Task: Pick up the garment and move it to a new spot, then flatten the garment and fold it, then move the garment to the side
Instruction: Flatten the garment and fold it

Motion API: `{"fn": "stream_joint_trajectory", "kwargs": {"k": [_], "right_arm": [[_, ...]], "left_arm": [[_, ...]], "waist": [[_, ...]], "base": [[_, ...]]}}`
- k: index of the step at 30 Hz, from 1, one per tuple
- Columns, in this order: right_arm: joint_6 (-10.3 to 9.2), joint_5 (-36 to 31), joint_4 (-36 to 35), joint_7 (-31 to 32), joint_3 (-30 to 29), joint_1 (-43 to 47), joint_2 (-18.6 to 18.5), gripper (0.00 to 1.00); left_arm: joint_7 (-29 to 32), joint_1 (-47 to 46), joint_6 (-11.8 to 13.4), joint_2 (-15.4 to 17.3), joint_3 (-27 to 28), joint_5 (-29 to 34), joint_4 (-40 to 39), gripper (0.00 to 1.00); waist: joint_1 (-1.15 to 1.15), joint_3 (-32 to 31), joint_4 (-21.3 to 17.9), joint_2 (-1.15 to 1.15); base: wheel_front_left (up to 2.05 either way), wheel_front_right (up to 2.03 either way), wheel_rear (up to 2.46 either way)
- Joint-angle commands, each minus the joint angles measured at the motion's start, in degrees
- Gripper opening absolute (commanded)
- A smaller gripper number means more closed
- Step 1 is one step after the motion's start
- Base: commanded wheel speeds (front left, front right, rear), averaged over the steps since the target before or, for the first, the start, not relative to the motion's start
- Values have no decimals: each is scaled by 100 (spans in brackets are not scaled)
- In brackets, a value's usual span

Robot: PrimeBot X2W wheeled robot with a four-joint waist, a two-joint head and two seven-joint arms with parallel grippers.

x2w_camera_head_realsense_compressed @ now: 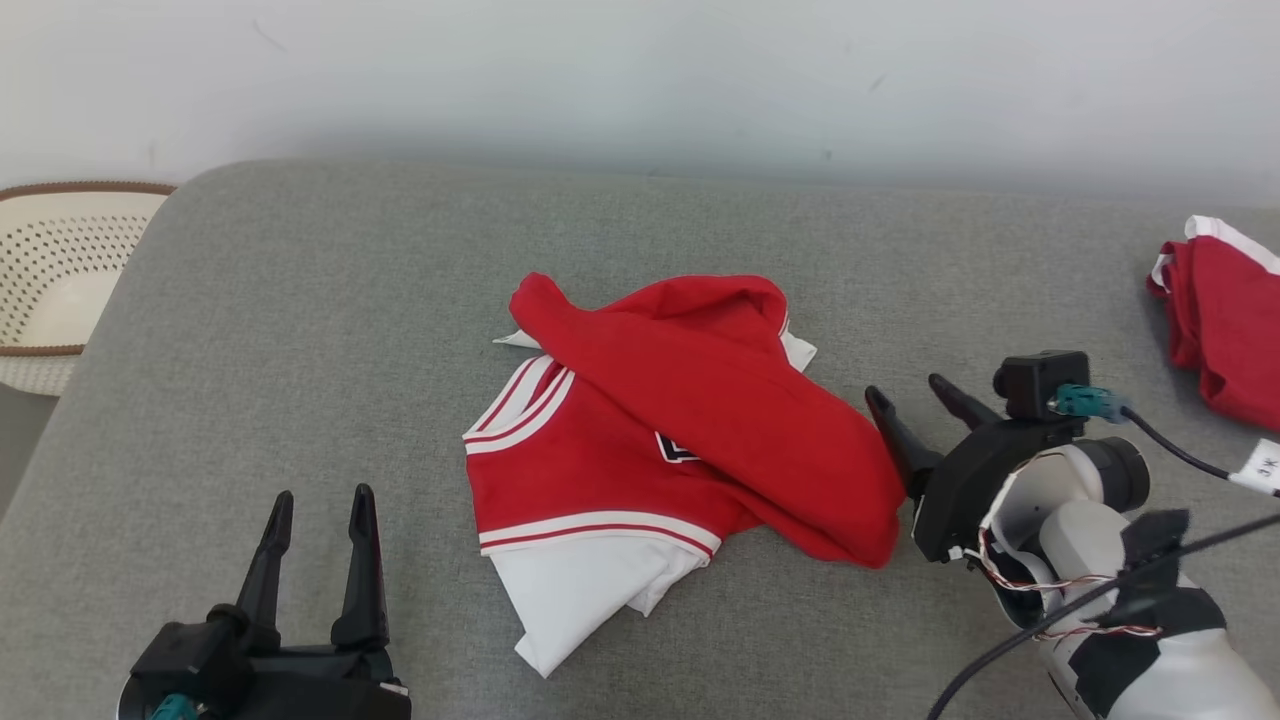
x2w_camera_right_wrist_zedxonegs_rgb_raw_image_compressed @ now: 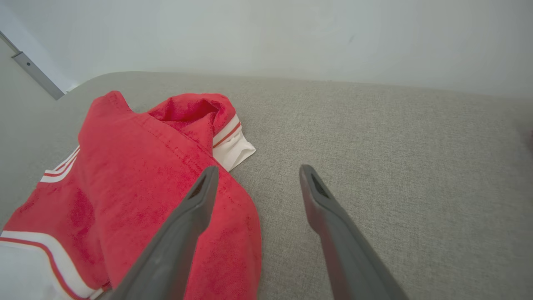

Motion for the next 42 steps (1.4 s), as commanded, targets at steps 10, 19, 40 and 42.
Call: {"fn": "stream_joint_trajectory", "kwargs": {"k": [10,19,40,42], "right_arm": [[-2,638,1042,359,916,-561,81,100],[-2,1152,1489,260,1535,-786,140,0],[-3,1,1426,-1566,619,-485,-394,0],[-3,-118,1301,-1564,332,-276,-382,0]], "left_arm": [[-19,-97,43,4,-14,-34,-28,100],[-19,-134,69,5,-58,-68,7,100],[-19,244,112,4,98,-82,-32,100],[-19,268,108,5,96,-87,-32,100]], "waist": [[0,142,140,0],[0,176,184,0],[0,-180,-155,0],[0,-198,-185,0]], "base": [[0,0,0],[0,0,0],[0,0,0],[0,0,0]]}}
